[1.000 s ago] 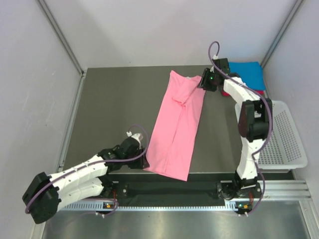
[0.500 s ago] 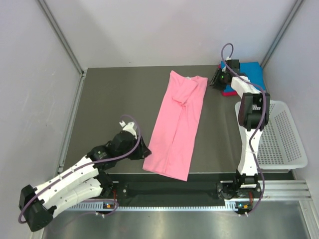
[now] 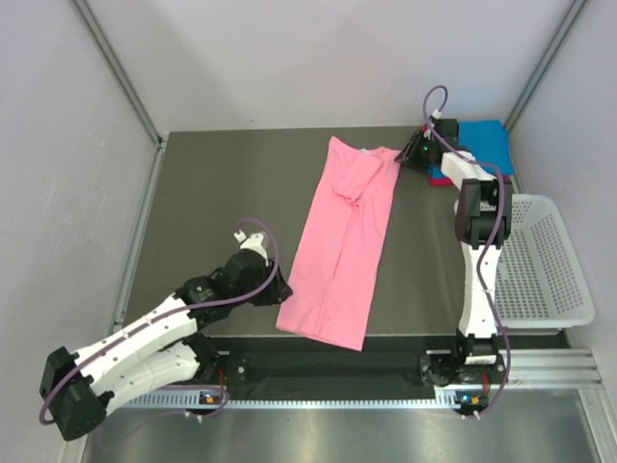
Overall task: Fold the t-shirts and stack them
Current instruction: Fold the tshirt
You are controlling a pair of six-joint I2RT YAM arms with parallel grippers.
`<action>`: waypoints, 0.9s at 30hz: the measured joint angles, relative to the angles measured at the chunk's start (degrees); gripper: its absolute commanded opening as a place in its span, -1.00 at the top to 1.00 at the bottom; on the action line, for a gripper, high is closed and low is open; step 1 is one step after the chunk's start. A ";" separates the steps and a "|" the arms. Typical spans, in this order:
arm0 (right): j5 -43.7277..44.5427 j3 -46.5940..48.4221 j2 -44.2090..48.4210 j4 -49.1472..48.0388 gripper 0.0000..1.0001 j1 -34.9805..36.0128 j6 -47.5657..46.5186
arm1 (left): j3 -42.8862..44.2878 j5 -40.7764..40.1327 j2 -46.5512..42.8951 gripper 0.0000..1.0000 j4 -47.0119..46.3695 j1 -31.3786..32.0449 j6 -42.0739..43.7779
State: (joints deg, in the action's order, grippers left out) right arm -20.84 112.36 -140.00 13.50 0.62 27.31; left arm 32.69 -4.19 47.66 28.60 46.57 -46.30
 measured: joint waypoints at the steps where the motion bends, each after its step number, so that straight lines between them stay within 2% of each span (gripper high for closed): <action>1: -0.09 0.57 -0.52 -0.79 0.29 0.00 0.46 | 0.00 -0.02 0.26 0.14 0.00 0.00 0.00; 4: -0.55 3.65 -3.15 -2.51 0.38 0.00 2.32 | 0.02 -0.44 1.27 0.14 -0.13 0.00 0.20; 11: -0.81 7.80 -7.15 -5.40 0.93 -0.02 4.98 | 0.33 -2.49 3.50 0.10 -0.13 0.00 0.81; 13: -0.98 9.77 -8.55 -5.70 1.00 -0.02 5.60 | 0.42 -2.86 3.93 0.10 -0.13 0.00 0.83; 20: -1.75 20.65 -16.11 -7.63 0.99 -0.02 8.04 | 0.55 -2.73 7.89 0.04 -0.90 0.00 0.17; 22: -1.84 21.49 -16.85 -8.50 0.86 -0.20 8.85 | 0.52 -2.32 9.79 0.03 -1.49 0.00 0.07; 23: -1.97 21.59 -16.94 -8.50 0.73 -0.31 8.92 | 0.52 -1.81 10.93 0.02 -1.79 0.00 0.02; 25: -2.34 21.59 -16.94 -8.57 0.64 -0.63 8.98 | 0.52 -0.02 13.40 0.00 -2.29 0.00 -0.02; 27: -2.67 21.42 -16.76 -8.68 0.42 -1.07 8.96 | 0.52 2.14 15.43 -0.01 -3.41 0.00 -0.07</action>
State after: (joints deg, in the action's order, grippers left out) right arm -23.51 133.78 -156.77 4.82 -0.45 36.27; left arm 33.21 -2.04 63.09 25.19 46.57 -46.37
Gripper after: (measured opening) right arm 0.205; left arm 0.498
